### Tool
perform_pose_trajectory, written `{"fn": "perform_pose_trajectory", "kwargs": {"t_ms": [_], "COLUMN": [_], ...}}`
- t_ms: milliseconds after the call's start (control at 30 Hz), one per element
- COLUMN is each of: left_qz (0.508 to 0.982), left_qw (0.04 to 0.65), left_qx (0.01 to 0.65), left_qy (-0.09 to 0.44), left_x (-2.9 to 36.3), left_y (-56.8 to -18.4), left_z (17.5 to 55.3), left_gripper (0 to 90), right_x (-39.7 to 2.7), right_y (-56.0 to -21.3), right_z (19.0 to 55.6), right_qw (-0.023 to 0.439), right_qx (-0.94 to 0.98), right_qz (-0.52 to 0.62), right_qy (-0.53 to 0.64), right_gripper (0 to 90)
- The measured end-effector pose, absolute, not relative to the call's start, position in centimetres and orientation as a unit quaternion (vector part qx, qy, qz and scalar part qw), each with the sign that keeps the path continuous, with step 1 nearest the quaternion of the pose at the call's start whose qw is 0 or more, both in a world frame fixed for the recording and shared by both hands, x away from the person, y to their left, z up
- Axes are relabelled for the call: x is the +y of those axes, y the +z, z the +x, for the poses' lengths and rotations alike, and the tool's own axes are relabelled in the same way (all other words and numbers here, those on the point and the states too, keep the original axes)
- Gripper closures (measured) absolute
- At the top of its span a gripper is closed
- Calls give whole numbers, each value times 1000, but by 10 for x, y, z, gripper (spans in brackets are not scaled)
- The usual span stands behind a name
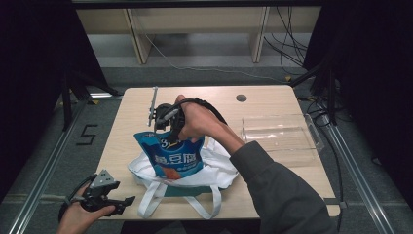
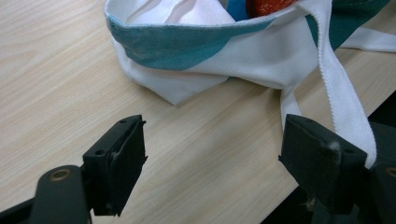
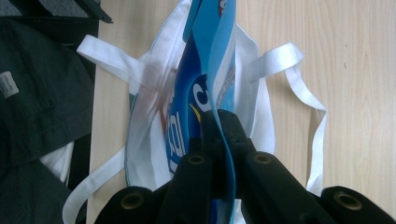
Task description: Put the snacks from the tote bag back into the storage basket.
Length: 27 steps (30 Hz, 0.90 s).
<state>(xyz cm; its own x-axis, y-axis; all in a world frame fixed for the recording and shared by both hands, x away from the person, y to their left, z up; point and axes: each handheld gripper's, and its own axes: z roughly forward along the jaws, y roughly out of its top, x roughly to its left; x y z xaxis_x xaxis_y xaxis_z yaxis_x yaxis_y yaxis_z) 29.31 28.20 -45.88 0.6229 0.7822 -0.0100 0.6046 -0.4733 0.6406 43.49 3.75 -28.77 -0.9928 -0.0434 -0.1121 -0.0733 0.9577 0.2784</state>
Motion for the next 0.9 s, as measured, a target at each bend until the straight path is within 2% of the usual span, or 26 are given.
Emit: {"fn": "perform_pose_trajectory", "kwargs": {"t_ms": [233, 500, 633, 900], "left_qz": [843, 848, 846, 842], "left_qw": [313, 309, 309, 314], "left_qx": [415, 408, 411, 415], "left_qy": [140, 135, 141, 145], "left_x": [282, 283, 282, 283], "left_y": [-459, -459, -459, -459], "left_z": [293, 293, 294, 293], "left_gripper": [212, 212, 212, 212], "right_x": [38, 29, 22, -10], "right_y": [-275, -235, -216, -194], "right_z": [428, 423, 424, 428], "right_qw": [62, 77, 100, 125], "right_qx": [989, 986, 981, 981], "right_qz": [-26, -13, -50, -18], "right_qy": [131, 150, 159, 150], "right_gripper": [900, 900, 900, 900]}}
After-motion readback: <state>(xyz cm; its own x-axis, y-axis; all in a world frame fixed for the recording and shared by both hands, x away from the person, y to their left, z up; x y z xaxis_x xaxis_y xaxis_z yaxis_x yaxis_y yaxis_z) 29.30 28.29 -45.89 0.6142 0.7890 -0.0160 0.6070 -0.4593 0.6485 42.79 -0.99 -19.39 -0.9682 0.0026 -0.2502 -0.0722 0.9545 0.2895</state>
